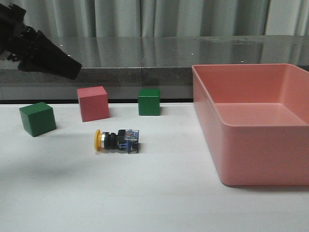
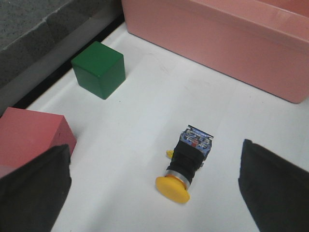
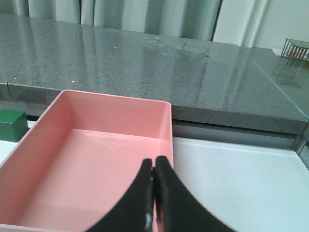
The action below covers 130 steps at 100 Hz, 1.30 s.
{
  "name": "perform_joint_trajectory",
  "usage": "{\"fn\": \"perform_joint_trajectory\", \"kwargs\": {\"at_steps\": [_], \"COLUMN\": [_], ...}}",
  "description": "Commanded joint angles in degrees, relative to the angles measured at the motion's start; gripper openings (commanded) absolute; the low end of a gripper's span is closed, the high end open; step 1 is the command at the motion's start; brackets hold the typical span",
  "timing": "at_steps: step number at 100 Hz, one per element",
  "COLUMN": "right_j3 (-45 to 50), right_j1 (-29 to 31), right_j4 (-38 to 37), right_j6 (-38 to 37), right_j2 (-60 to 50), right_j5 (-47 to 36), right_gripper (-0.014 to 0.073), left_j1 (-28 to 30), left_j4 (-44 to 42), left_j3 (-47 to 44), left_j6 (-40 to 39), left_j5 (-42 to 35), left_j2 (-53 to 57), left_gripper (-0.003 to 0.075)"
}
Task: Place and stand button with both arms
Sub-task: 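Lower the left gripper over the lying button and grasp its body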
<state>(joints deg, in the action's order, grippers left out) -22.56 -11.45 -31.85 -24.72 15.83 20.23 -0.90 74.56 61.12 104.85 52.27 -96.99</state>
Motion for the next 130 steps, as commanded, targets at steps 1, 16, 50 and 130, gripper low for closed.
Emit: {"fn": "perform_joint_trajectory", "kwargs": {"at_steps": [1,16,50,130], "right_j3": [-1.6,-1.6,-1.6,-1.6], "right_j1": [0.3,0.3,0.3,0.3], "right_j4": [-1.3,-1.3,-1.3,-1.3], "right_j6": [0.0,0.0,0.0,0.0], "right_j2": [0.4,0.4,0.4,0.4], "right_j5": [-3.7,-3.7,-3.7,-3.7], "right_gripper": [-0.0062,-0.0062,-0.0062,-0.0062], "left_j1": [0.0,0.0,0.0,-2.7], "left_j4": [3.8,4.0,11.9,17.4], "left_j3": [1.6,1.6,1.6,1.8], "left_j6": [0.4,9.9,25.4,41.2], "left_j5": [3.0,4.7,12.7,13.3], "left_j2": [1.7,-0.1,-9.2,-21.7], "left_gripper": [0.0662,0.0662,0.0662,0.0662]}}
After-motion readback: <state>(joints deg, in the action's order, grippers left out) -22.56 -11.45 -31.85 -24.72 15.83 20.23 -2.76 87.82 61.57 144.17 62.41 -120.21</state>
